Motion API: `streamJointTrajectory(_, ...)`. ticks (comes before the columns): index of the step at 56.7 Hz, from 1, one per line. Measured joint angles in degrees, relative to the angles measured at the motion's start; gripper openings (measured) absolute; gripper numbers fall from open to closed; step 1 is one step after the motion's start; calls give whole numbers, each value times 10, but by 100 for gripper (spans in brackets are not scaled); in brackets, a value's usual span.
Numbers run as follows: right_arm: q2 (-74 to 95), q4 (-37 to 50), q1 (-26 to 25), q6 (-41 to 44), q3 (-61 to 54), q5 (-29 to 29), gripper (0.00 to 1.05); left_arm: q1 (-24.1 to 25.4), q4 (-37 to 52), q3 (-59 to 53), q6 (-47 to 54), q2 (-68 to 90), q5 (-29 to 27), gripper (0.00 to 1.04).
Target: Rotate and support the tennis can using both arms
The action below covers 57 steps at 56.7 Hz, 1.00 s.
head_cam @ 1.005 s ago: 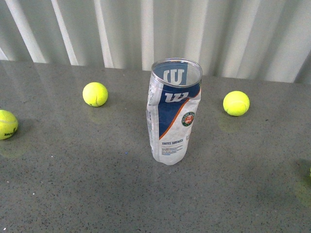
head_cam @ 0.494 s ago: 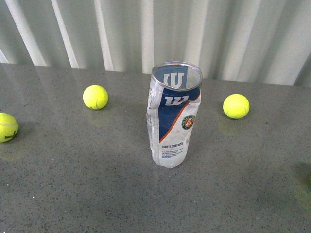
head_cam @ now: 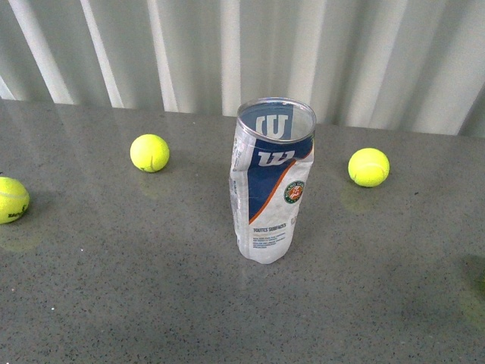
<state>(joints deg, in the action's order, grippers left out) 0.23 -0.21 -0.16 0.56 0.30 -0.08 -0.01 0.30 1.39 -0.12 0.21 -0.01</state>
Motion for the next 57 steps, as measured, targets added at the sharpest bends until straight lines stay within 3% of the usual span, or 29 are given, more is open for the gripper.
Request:
streamJointTrajectory(12, 0, 0, 0, 0, 0, 0, 98, 0, -2, 0, 0, 0, 0, 5)
streamJointTrajectory(23, 0, 0, 0, 0, 0, 0, 98, 0, -2, 0, 0, 0, 0, 43)
streamJointTrajectory(42, 0, 0, 0, 0, 0, 0, 98, 0, -2, 0, 0, 0, 0, 99)
streamJointTrajectory(57, 0, 0, 0, 0, 0, 0, 98, 0, -2, 0, 0, 0, 0, 98)
